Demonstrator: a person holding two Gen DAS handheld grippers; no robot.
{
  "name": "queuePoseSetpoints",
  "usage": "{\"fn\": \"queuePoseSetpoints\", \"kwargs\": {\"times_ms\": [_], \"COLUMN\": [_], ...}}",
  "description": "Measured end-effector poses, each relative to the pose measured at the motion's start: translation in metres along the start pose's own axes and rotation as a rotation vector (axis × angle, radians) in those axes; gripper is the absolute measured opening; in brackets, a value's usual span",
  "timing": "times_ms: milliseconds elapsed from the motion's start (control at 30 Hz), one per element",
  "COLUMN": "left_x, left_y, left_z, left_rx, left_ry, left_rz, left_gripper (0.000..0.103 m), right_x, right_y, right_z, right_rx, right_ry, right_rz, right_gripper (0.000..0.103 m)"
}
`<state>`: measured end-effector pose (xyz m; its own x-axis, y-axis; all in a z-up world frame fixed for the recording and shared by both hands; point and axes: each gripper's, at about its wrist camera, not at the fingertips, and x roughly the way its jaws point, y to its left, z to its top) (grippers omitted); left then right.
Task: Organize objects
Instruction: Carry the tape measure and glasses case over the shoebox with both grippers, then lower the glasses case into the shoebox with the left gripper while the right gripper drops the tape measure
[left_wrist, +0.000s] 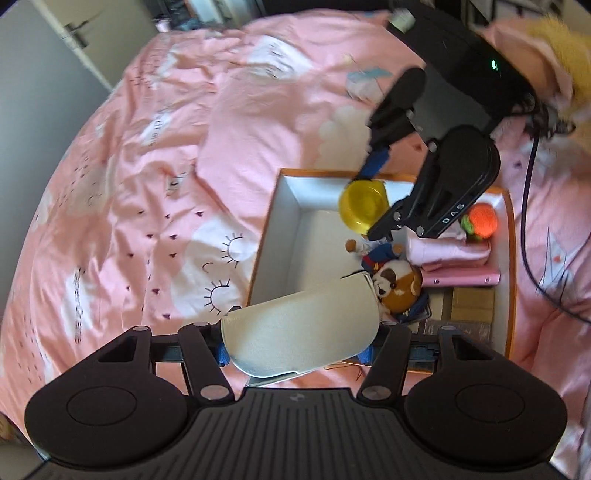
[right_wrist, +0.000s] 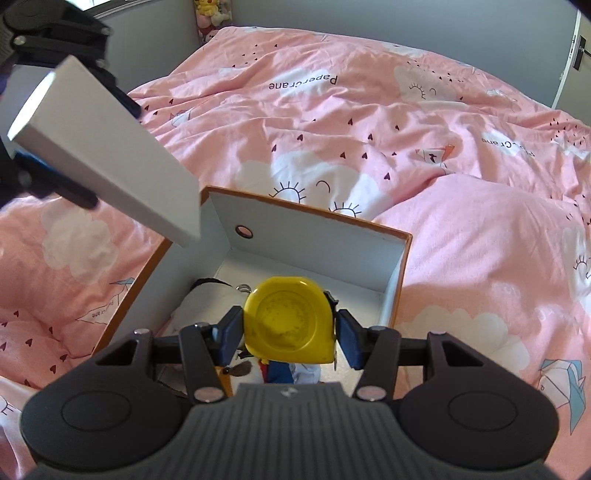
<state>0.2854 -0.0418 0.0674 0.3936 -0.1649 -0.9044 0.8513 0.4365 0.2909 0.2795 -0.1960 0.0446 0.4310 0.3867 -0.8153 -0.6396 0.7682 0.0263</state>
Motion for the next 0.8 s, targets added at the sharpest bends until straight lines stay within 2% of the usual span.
{"fn": "queuePoseSetpoints", "kwargs": {"times_ms": [100, 233, 333, 433, 467, 533, 600, 800], "left_x": [0.027, 0.06, 0.085, 0.103, 0.108, 0.12, 0.134, 0.148], "left_y": [-0.011, -0.011, -0.01, -0.008, -0.004, -0.002, -0.006, -0.001], "left_z": [0.015, 0.018, 0.016, 0.017, 0.017, 0.018, 0.017, 0.027], "left_rx": [0.085, 0.114, 0.113, 0.129, 0.111, 0.089, 0.115, 0.108], "left_ry": [0.055, 0.103, 0.13, 0.135, 0.138, 0.152, 0.165, 0.092], "left_rz": [-0.004, -0.045, -0.077, -0.049, -0.062, -0.086, -0.075, -0.087], "left_gripper": [0.069, 0.069, 0.069, 0.069, 0.069, 0.069, 0.069, 0.068], "right_x": [0.005, 0.012, 0.022, 0.029, 0.03, 0.032, 0.034, 0.046], "right_y": [0.003, 0.001, -0.008, -0.014, -0.016, -0.021, -0.025, -0.019], "right_z": [0.002, 0.001, -0.003, -0.007, -0.009, -0.011, -0.013, -0.008], "right_rx": [-0.017, -0.036, -0.013, -0.004, 0.002, 0.018, 0.026, -0.073], "right_ry": [0.023, 0.044, 0.067, 0.083, 0.084, 0.084, 0.081, 0.089], "right_rz": [-0.013, -0.031, -0.041, -0.061, -0.064, -0.058, -0.037, -0.047], "right_gripper": [0.056, 0.056, 0.056, 0.056, 0.056, 0.056, 0.056, 0.056]}}
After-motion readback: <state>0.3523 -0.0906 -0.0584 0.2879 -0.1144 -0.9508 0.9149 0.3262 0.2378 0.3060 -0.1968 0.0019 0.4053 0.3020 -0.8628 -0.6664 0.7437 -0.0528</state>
